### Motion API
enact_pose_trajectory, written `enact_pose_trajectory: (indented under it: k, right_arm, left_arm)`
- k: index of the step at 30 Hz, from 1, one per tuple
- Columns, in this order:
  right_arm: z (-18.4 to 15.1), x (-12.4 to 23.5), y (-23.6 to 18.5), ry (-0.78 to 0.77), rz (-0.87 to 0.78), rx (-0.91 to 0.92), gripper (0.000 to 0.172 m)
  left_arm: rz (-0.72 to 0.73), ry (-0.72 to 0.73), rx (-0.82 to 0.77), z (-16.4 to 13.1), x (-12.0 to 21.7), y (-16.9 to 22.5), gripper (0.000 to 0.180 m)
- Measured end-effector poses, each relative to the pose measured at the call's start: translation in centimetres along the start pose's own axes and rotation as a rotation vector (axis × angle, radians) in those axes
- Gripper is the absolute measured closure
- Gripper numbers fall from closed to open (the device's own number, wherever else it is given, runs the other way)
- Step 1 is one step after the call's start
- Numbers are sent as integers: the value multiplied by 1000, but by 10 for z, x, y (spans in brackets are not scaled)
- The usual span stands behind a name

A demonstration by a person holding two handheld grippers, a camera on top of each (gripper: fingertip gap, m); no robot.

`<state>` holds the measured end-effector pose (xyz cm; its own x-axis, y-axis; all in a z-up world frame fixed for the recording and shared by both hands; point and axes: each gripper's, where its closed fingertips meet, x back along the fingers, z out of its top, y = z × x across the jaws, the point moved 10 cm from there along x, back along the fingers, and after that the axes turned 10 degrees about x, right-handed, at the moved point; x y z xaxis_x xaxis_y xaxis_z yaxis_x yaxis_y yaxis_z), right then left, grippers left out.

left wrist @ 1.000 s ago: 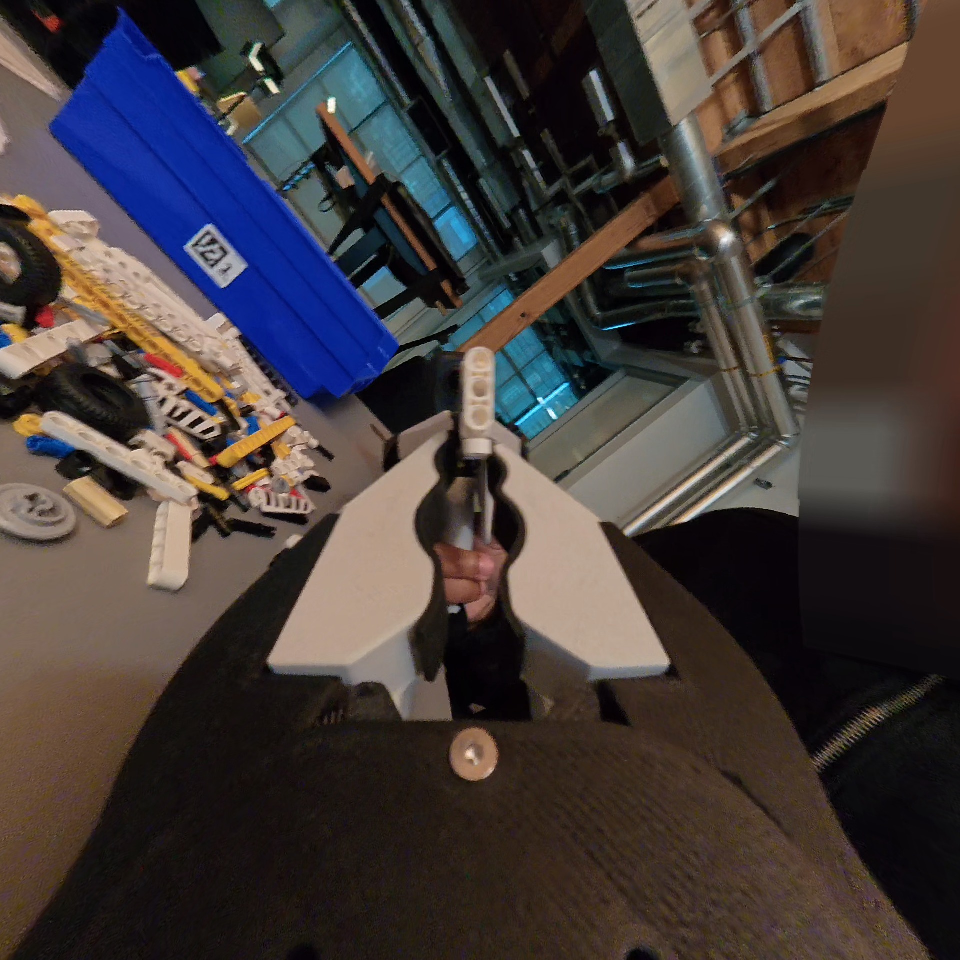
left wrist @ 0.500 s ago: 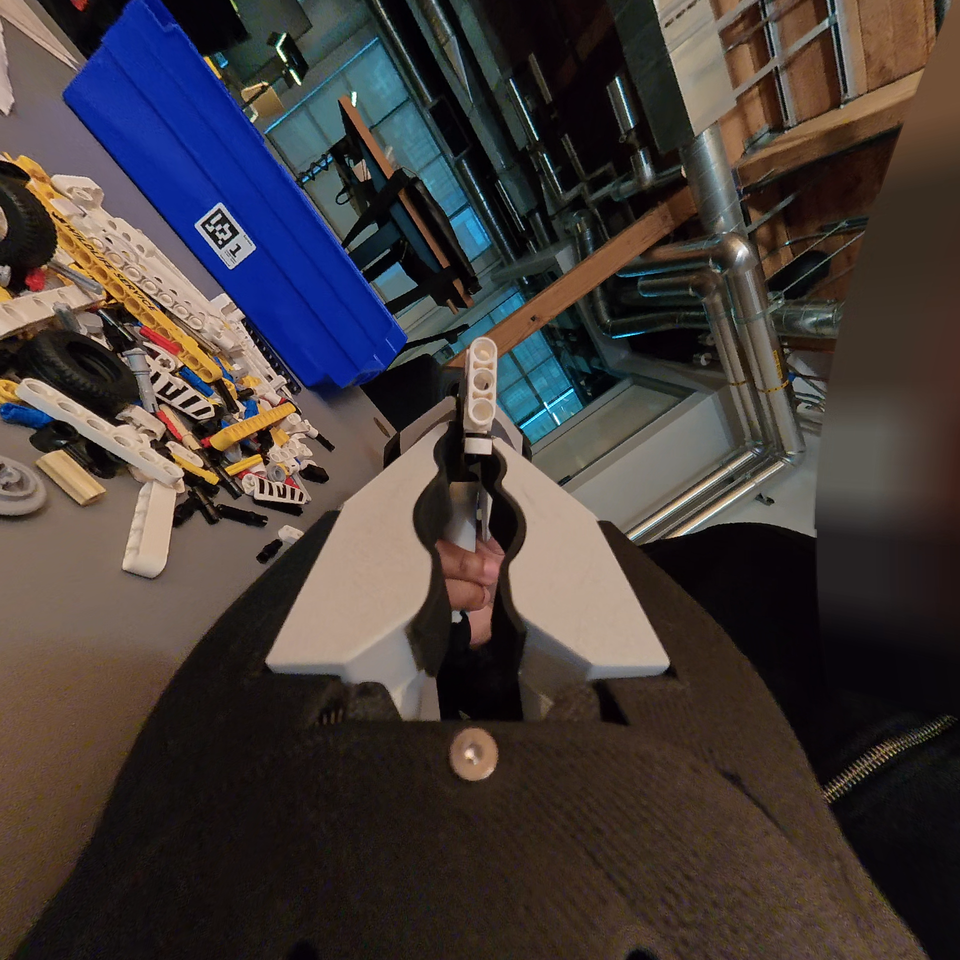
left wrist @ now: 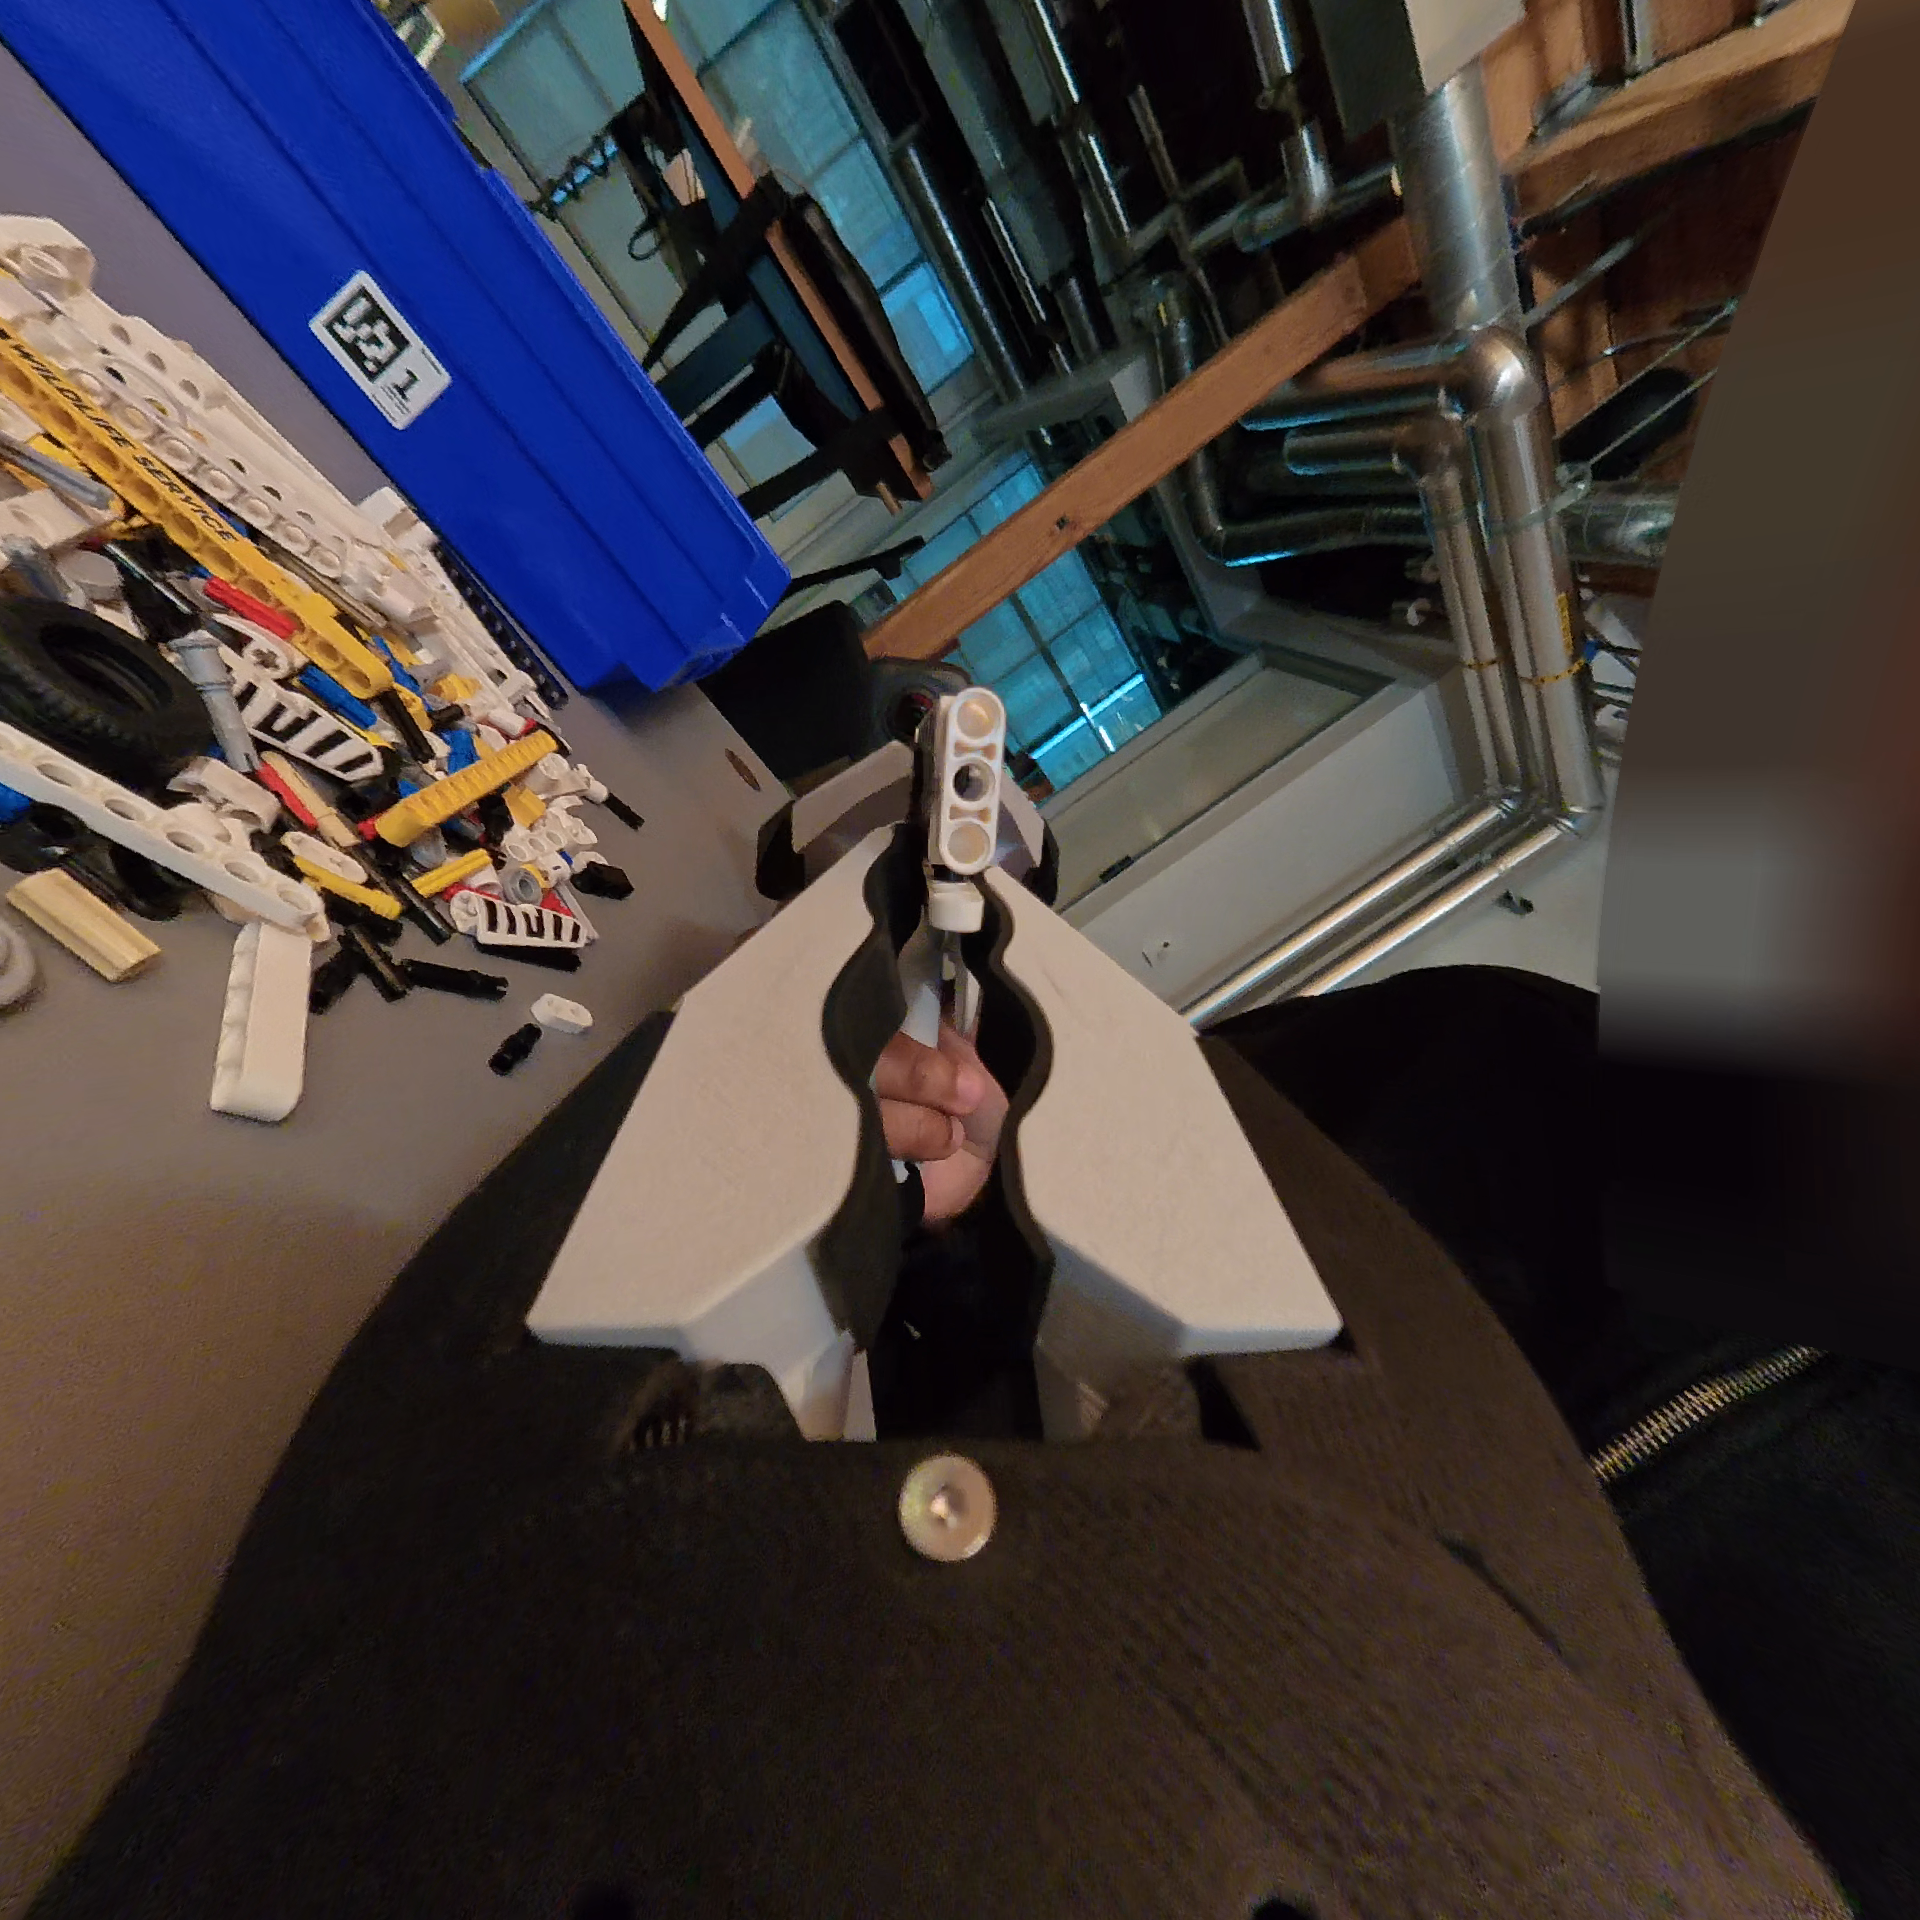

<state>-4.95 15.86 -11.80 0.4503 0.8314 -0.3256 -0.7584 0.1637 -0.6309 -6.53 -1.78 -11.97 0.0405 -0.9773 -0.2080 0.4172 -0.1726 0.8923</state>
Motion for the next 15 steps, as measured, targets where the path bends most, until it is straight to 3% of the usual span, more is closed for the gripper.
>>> enact_pose_trajectory:
  k: [5, 12, 14, 15]
  right_arm:
    - [-2, -4, -2, 9, 68, -7, 167]
    - [-2, -4, -6, 54, 62, 56, 167]
    - [0, 0, -2, 99, 61, 17, 167]
    - [1, 1, 0, 111, 66, 1, 167]
  left_arm:
    - [-90, -53, 30, 0, 4, 0, 168]
    - [-135, 16, -27, 2, 6, 2, 168]
    - [-153, 23, 0, 4, 9, 1, 141]
    - [-144, 37, 0, 5, 10, 0, 141]
